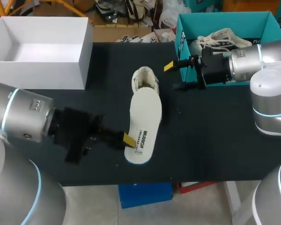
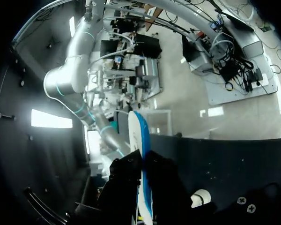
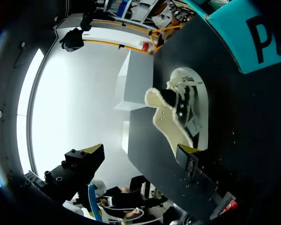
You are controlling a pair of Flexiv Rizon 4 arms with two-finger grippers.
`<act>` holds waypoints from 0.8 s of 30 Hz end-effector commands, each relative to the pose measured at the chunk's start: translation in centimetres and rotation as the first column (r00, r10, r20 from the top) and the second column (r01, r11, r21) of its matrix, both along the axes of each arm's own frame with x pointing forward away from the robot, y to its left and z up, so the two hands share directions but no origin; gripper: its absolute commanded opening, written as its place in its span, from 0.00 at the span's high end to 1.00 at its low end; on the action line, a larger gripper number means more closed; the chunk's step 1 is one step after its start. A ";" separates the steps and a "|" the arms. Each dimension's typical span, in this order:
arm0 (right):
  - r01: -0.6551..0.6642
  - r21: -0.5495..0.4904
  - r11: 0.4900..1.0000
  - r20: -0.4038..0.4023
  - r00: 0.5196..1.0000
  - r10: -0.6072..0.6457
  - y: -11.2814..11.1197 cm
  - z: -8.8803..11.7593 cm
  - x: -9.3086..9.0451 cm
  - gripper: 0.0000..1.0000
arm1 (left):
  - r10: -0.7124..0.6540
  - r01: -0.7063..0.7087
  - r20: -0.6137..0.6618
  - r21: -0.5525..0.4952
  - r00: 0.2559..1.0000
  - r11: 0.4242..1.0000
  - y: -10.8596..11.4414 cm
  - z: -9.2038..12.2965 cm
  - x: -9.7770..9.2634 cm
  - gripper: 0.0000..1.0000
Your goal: Take the shoe out of the shoebox, open the shoe tongue, remove and reinsert the insole, then place the shoe into the shoebox
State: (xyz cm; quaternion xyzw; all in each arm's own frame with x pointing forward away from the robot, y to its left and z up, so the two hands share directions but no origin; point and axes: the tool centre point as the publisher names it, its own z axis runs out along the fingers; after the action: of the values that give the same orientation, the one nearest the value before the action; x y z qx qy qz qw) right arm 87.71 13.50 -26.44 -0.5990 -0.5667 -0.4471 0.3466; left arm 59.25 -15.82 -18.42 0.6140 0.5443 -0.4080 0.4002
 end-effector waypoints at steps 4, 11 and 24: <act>0.003 0.001 1.000 0.001 1.000 -0.003 0.2 -0.1 0.0 0.00 | 0.082 -0.077 0.100 -0.056 0.992 0.995 0.7 -3.2 2.2 1.00; 0.003 0.001 1.000 0.001 1.000 -0.003 0.2 -0.1 0.0 0.00 | 0.109 -0.102 0.149 -0.056 0.983 0.993 0.8 -5.1 5.2 1.00; 0.003 0.001 1.000 0.001 1.000 -0.003 0.2 -0.1 0.0 0.00 | 0.170 -0.162 0.171 -0.060 0.970 0.985 1.6 -8.0 11.0 1.00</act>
State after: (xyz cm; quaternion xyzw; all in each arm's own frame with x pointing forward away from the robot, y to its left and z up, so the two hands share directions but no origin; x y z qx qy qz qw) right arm 87.73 13.52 -26.46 -0.5990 -0.5666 -0.4472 0.3467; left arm 68.17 -13.34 -25.45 0.5872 0.5528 -0.3236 0.4949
